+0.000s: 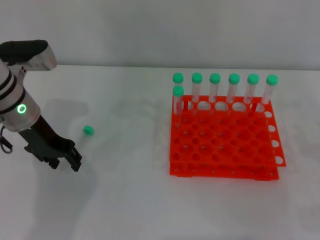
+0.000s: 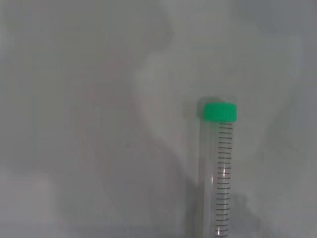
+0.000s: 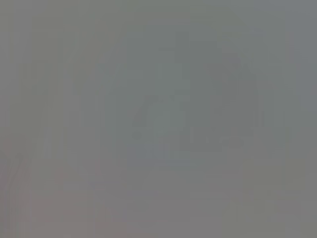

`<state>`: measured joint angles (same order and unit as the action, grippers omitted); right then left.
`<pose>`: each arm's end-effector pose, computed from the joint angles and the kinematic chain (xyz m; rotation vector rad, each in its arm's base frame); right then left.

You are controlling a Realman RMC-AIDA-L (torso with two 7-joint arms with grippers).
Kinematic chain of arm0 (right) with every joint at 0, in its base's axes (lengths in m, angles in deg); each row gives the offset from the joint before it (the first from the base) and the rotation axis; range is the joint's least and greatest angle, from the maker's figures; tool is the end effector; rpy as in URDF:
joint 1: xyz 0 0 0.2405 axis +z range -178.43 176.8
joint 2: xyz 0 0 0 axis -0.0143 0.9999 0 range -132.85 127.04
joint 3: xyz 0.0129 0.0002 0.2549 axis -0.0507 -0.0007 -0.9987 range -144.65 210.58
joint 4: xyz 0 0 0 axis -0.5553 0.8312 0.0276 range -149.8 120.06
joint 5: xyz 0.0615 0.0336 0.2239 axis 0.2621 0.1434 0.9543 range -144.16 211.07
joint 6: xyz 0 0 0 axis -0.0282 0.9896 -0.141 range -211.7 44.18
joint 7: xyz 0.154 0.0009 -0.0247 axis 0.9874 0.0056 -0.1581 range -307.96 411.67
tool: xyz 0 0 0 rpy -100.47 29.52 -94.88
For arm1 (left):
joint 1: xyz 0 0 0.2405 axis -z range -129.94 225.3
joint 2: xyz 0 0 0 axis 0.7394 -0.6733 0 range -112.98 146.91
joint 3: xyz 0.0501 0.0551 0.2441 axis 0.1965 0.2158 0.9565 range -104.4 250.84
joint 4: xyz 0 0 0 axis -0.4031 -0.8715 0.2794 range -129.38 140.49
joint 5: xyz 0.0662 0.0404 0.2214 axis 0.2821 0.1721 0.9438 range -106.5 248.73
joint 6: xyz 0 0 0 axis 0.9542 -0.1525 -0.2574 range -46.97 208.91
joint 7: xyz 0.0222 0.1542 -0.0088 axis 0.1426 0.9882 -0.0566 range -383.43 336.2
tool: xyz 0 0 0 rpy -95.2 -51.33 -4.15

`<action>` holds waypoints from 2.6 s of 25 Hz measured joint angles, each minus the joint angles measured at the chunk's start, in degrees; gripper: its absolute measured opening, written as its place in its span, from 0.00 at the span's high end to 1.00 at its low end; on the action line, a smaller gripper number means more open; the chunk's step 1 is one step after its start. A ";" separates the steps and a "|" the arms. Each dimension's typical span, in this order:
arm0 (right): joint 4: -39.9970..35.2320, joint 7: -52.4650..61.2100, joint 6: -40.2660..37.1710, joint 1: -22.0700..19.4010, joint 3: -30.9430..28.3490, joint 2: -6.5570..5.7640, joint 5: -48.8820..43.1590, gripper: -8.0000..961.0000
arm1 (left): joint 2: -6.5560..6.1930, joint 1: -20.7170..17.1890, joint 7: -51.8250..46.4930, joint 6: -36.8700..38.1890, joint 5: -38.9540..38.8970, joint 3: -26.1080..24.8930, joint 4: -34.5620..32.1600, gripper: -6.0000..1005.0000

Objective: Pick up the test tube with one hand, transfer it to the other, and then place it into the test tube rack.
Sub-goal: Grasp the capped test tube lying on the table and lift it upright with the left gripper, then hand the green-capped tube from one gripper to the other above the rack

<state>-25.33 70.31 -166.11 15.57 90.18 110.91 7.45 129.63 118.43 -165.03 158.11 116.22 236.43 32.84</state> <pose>0.3849 0.3118 0.0847 -1.4622 0.2910 0.7514 -0.2698 0.4355 0.0270 -2.1232 -1.6532 0.6170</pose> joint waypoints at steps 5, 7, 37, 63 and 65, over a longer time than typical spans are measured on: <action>0.00 0.00 0.00 0.06 0.00 0.07 -0.06 0.32 | 0.03 0.05 -0.49 -0.23 0.62 0.00 -0.04 0.42; 0.01 0.00 0.00 0.05 0.00 0.13 -0.09 0.32 | -0.04 -0.04 -0.67 -0.73 0.73 0.01 -0.04 0.42; -0.09 0.00 1.40 1.24 0.32 0.44 -0.45 0.32 | 1.53 0.01 -2.35 -6.71 3.93 0.00 -0.92 0.64; -3.22 6.45 0.18 0.12 9.31 -1.09 -0.89 0.32 | 3.95 2.18 31.94 -0.49 -27.81 -0.09 10.40 0.81; -3.61 9.00 0.13 -0.01 11.46 -2.25 -1.19 0.32 | 4.49 1.50 37.51 3.47 -32.91 -0.09 13.00 0.81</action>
<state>-28.94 79.31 -165.98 15.56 101.64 108.66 6.26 134.12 119.93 -127.52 161.58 83.30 236.34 45.84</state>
